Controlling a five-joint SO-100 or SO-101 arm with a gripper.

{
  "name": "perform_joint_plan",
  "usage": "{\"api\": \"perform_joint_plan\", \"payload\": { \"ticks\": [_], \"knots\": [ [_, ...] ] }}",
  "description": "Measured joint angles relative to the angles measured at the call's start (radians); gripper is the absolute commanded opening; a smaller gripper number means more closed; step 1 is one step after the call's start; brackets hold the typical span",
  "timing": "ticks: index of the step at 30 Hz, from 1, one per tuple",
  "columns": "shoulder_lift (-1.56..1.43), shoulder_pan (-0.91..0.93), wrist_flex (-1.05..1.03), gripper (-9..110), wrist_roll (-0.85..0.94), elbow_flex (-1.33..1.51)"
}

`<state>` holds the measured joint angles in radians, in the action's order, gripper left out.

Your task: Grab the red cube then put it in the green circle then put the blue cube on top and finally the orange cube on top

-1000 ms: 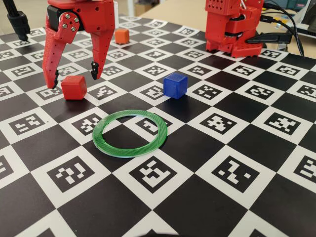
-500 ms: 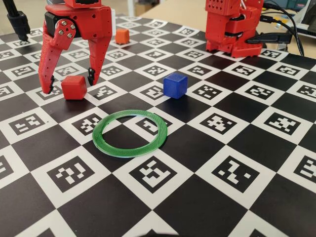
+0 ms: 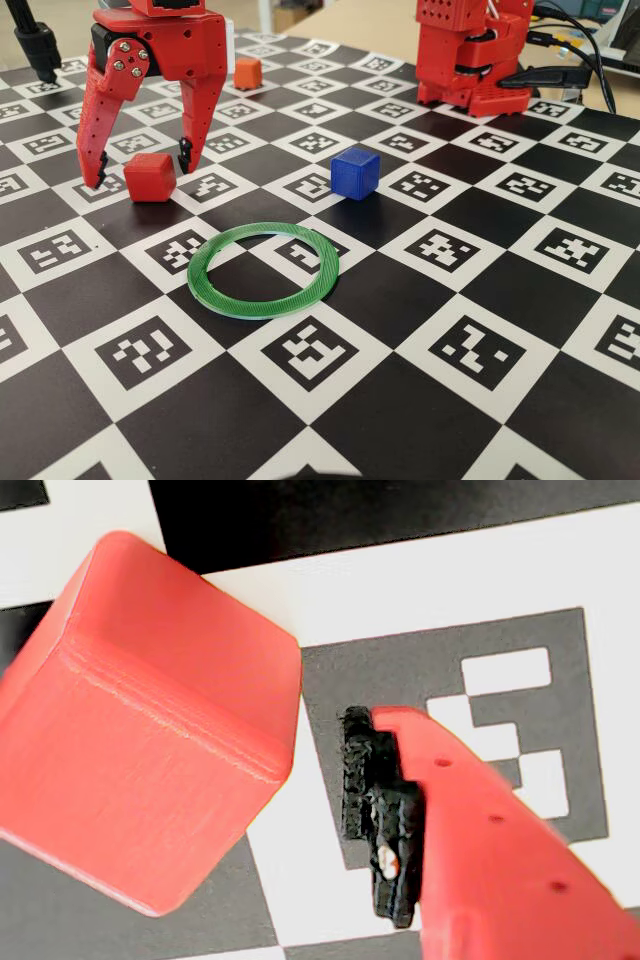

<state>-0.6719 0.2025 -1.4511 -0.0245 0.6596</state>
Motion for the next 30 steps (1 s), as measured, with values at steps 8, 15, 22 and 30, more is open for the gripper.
{"api": "perform_joint_plan", "payload": {
  "ticks": [8, 15, 22, 30],
  "knots": [
    [0.012, 0.0, 0.0, 41, -0.12, 0.0],
    [0.028, 0.0, 0.0, 43, -0.222, 0.0],
    [0.028, 0.0, 0.0, 43, -0.348, 0.0],
    [0.028, 0.0, 0.002, 44, -0.511, -0.003]
  ]
}}
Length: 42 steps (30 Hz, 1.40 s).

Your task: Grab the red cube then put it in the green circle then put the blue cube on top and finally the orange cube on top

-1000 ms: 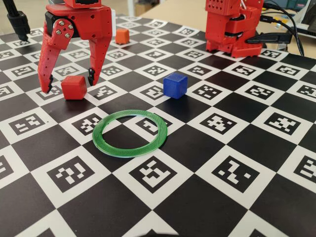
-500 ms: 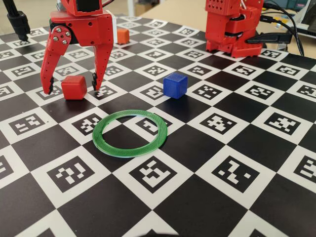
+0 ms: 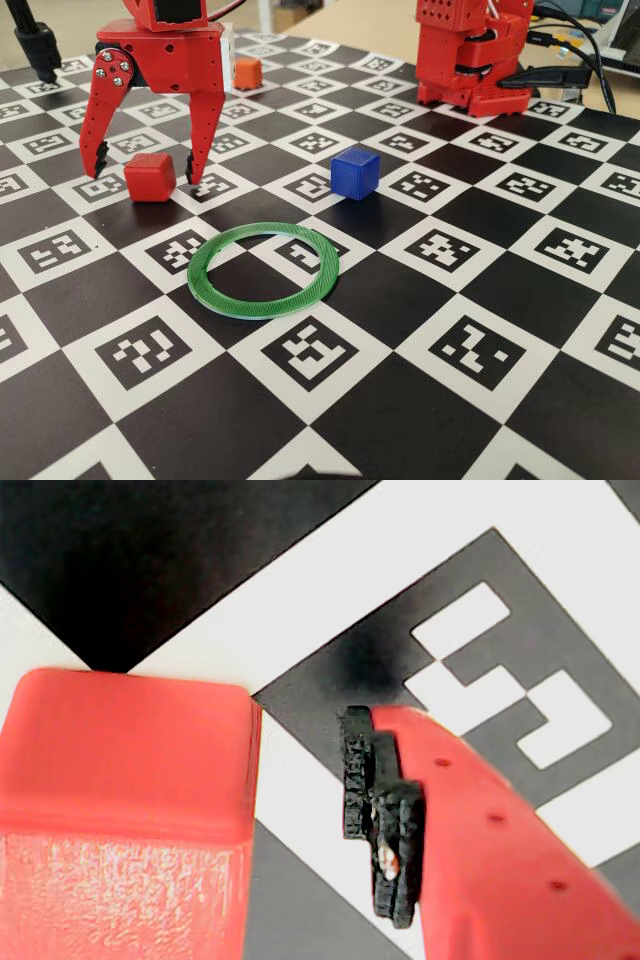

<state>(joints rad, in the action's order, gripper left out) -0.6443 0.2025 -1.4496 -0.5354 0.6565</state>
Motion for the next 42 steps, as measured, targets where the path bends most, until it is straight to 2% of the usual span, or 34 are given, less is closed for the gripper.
{"api": "perform_joint_plan", "payload": {
  "ticks": [29, 42],
  "knots": [
    [0.0, -0.035, 0.012, 44, -0.092, -0.012],
    [0.0, -0.035, 0.04, 34, -0.071, -0.012]
  ]
}}
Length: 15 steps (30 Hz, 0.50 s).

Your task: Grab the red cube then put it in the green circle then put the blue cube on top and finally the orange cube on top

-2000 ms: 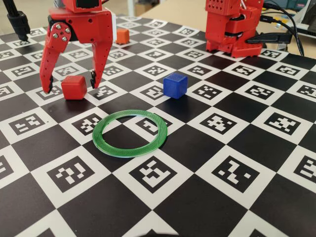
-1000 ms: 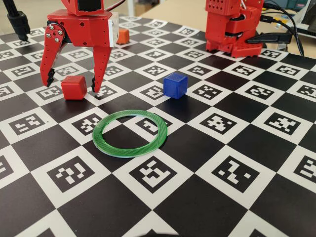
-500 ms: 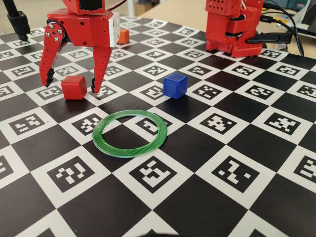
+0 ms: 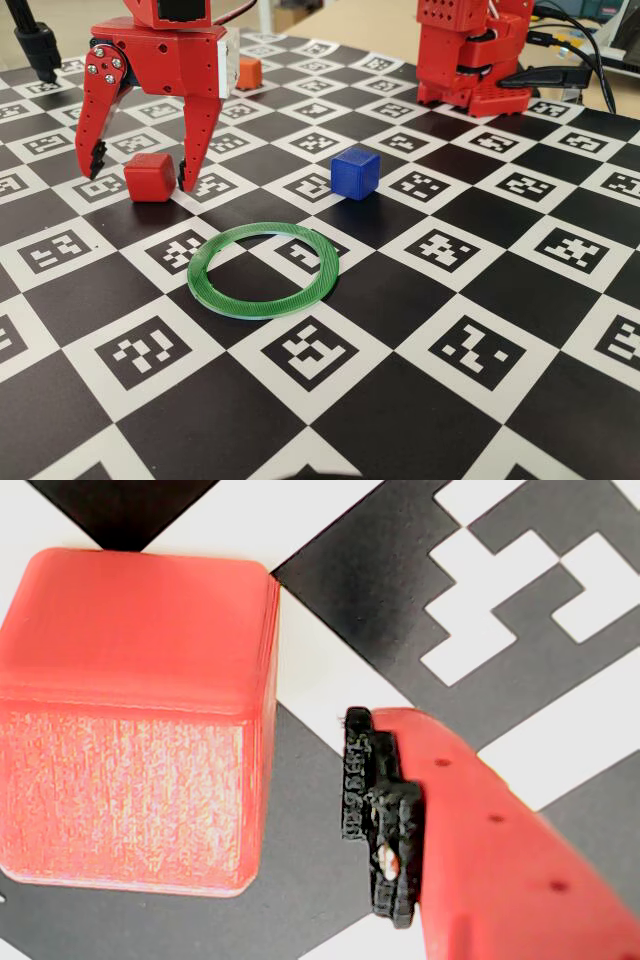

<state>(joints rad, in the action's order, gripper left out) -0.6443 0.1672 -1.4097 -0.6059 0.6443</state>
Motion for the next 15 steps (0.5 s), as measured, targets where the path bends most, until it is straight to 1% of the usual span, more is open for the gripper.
{"api": "perform_joint_plan", "payload": {
  "ticks": [9, 15],
  "knots": [
    [0.0, 0.008, 0.035, 29, 0.032, 0.0],
    [0.0, 0.02, 0.035, 29, 0.049, 0.0]
  ]
}}
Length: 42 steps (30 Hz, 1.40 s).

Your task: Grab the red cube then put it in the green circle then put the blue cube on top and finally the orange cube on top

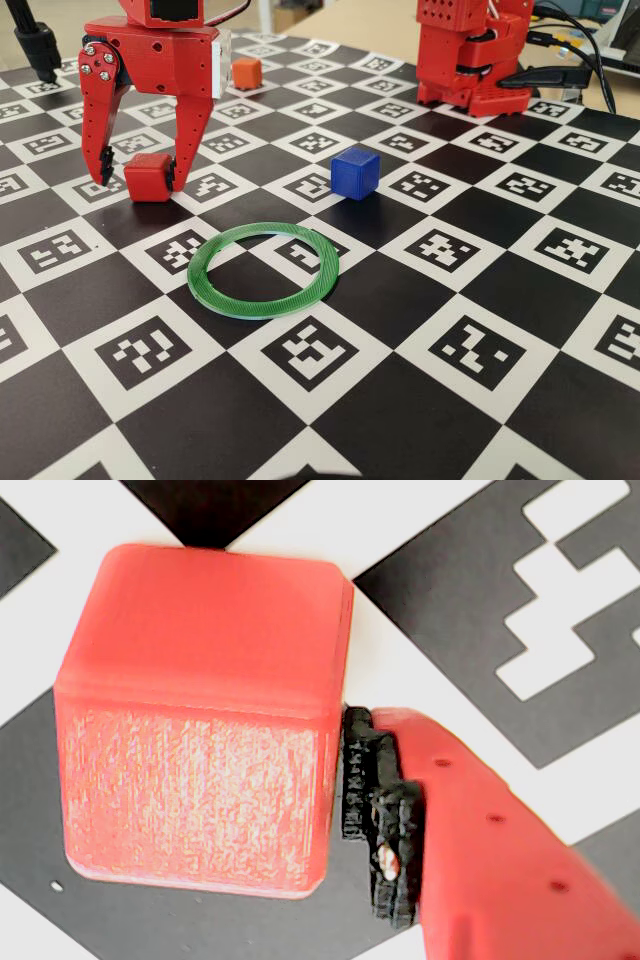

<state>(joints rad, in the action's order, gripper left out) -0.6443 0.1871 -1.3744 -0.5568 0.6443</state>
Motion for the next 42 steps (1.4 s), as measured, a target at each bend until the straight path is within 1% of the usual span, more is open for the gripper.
{"api": "perform_joint_plan", "payload": {
  "ticks": [5, 7, 9, 14, 17, 28, 35, 42],
  "knots": [
    [0.0, 0.002, 0.0, 28, 0.002, 0.0],
    [0.0, 0.002, 0.0, 25, 0.002, 0.0],
    [0.0, 0.002, 0.0, 22, 0.002, 0.0],
    [0.0, 0.002, 0.0, 10, 0.009, 0.0],
    [0.0, 0.002, 0.0, 7, 0.026, 0.0],
    [-0.005, 0.003, -0.008, 3, 0.066, 0.017],
    [-0.098, 0.003, -0.025, 2, 0.107, 0.132],
    [-0.219, 0.003, -0.067, 3, 0.149, 0.158]
  ]
}}
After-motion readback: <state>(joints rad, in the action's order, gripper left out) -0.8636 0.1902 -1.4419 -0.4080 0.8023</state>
